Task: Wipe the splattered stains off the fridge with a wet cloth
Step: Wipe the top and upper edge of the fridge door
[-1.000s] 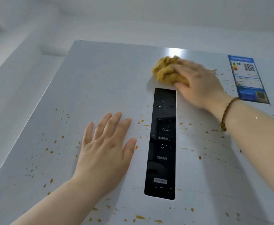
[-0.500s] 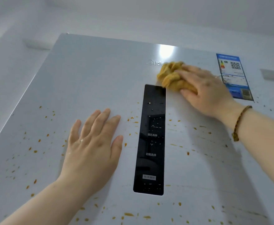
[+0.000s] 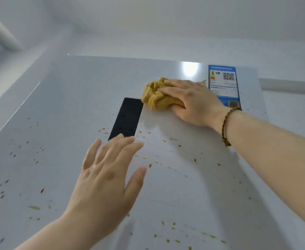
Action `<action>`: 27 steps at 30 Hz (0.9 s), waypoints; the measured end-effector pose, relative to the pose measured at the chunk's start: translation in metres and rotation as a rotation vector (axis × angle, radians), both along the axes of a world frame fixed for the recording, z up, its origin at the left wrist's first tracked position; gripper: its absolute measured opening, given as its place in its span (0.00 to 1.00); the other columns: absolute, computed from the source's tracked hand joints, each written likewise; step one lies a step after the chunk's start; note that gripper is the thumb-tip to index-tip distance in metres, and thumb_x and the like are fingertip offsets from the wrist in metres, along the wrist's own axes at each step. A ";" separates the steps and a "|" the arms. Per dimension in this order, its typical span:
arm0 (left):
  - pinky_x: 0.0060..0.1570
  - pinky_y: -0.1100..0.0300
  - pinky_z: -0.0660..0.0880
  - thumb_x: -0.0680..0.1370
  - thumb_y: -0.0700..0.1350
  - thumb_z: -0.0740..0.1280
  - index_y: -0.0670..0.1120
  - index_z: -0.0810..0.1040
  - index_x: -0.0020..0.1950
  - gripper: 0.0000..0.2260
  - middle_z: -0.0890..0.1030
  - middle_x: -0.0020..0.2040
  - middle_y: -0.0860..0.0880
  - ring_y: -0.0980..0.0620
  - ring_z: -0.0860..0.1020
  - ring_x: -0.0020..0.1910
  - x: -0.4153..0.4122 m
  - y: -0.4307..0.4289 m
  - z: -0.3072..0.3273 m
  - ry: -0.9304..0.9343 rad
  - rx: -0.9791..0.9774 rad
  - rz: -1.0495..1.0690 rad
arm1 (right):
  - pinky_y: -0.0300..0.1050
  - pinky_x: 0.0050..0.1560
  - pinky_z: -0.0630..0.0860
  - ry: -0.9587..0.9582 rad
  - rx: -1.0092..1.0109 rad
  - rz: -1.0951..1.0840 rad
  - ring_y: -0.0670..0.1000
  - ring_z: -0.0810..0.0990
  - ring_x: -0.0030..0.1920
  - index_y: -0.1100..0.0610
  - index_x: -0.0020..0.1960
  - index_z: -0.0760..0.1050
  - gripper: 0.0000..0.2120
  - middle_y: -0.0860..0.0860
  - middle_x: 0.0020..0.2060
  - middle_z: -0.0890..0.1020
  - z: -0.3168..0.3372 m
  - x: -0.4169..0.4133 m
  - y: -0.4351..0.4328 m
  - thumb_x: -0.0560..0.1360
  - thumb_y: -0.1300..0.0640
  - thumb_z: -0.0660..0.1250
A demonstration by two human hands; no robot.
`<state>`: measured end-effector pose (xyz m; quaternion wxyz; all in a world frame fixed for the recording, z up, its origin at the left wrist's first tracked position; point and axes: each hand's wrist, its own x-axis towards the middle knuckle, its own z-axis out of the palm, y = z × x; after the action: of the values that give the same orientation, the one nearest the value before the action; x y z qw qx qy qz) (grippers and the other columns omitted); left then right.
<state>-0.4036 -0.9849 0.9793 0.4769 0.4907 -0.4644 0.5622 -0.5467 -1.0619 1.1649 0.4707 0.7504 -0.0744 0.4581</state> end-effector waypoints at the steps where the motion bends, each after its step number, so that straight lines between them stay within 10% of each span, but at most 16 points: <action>1: 0.66 0.61 0.48 0.78 0.56 0.50 0.52 0.71 0.59 0.17 0.77 0.58 0.54 0.57 0.66 0.62 -0.006 -0.005 -0.004 -0.016 0.010 0.008 | 0.47 0.69 0.53 -0.068 0.027 0.004 0.51 0.58 0.72 0.45 0.72 0.60 0.23 0.45 0.74 0.58 0.011 -0.011 -0.005 0.78 0.53 0.57; 8: 0.67 0.56 0.54 0.80 0.58 0.45 0.52 0.72 0.55 0.19 0.80 0.56 0.54 0.57 0.69 0.61 -0.020 -0.032 -0.020 -0.160 0.042 0.071 | 0.53 0.66 0.59 -0.527 0.229 0.006 0.58 0.62 0.69 0.49 0.72 0.60 0.22 0.52 0.72 0.60 0.051 -0.046 -0.023 0.78 0.56 0.54; 15: 0.67 0.56 0.54 0.80 0.58 0.45 0.53 0.71 0.55 0.19 0.80 0.55 0.53 0.57 0.70 0.60 -0.024 -0.037 -0.021 -0.137 0.003 0.093 | 0.45 0.69 0.52 0.048 0.009 0.104 0.48 0.59 0.72 0.43 0.70 0.62 0.23 0.43 0.72 0.60 -0.022 -0.043 -0.026 0.76 0.53 0.59; 22: 0.66 0.58 0.53 0.79 0.60 0.44 0.53 0.70 0.51 0.19 0.80 0.51 0.54 0.56 0.70 0.57 -0.032 -0.039 -0.019 -0.075 -0.021 0.144 | 0.51 0.66 0.59 -0.419 0.184 0.080 0.57 0.62 0.69 0.49 0.70 0.63 0.22 0.50 0.72 0.62 0.031 -0.053 -0.031 0.77 0.56 0.56; 27: 0.66 0.58 0.52 0.79 0.59 0.45 0.50 0.72 0.55 0.21 0.80 0.53 0.52 0.54 0.70 0.59 -0.029 -0.044 -0.022 -0.096 -0.040 0.169 | 0.48 0.68 0.57 -0.164 0.041 0.093 0.54 0.62 0.70 0.46 0.70 0.63 0.22 0.47 0.72 0.62 -0.012 -0.045 -0.027 0.76 0.54 0.58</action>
<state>-0.4329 -1.0291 0.9573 0.4148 0.4910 -0.4322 0.6325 -0.5921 -1.0889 1.1534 0.4256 0.7224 -0.0872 0.5379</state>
